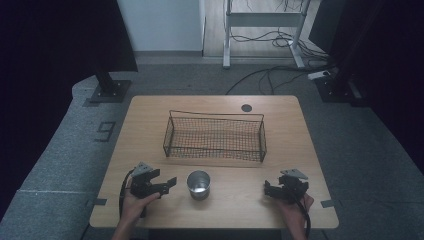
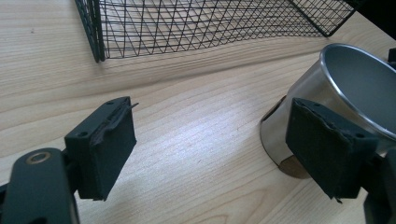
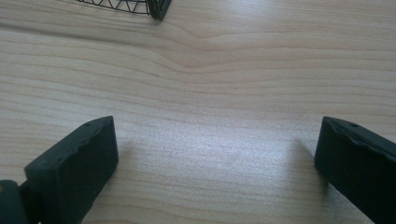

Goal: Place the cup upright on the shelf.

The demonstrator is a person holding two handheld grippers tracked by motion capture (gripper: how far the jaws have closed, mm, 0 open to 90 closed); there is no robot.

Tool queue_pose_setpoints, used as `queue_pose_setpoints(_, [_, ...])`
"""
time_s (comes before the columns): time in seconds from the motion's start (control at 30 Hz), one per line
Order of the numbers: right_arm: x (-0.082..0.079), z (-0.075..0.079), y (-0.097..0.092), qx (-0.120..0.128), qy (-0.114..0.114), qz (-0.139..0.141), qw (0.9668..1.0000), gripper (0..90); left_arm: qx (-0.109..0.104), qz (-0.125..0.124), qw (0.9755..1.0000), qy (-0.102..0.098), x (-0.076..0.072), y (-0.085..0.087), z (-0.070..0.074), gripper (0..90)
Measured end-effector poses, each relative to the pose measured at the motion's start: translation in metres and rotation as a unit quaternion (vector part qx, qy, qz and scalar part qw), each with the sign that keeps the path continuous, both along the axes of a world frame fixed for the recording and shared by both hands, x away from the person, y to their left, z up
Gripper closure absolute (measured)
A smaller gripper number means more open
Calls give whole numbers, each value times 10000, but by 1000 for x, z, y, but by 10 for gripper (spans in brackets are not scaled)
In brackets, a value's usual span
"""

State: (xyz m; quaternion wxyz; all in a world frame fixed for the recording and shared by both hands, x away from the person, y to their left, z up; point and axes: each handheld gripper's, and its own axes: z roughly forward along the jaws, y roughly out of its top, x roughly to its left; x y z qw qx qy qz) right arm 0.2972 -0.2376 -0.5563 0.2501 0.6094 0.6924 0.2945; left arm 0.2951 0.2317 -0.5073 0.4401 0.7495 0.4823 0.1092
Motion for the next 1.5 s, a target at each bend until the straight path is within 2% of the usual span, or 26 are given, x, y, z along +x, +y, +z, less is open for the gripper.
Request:
queue_pose_setpoints(0.27, [0, 0, 0, -3, 0, 9, 10000, 0, 94, -8, 10000, -5, 0, -2, -1, 156])
queue_pose_setpoints(0.53, [-1, 0, -1, 0, -29, 19, 10000, 13, 4, -67, 10000, -66, -3, -2, 3, 155])
queue_pose_setpoints(0.6, [-2, 0, -1, -2, -40, 19, 10000, 16, -63, -166, 9998, -135, -5, -3, 6, 155])
queue_pose_setpoints(0.93, [-2, 0, -1, -2, -40, 20, 10000, 16, -93, -354, 9991, -216, -10, -10, 12, 151])
queue_pose_setpoints(1.0, [-2, 0, -1, -3, -40, 20, 10000, 16, -141, -492, 9984, -230, -12, -13, 14, 149])
queue_pose_setpoints(1.1, [-2, 0, -1, -3, -40, 19, 10000, 16, -161, -546, 9980, -259, -13, -16, 15, 148])
queue_pose_setpoints(1.5, [-2, 0, -1, -2, -40, 19, 10000, 16, -91, -904, 9954, -300, -19, -33, 16, 142])
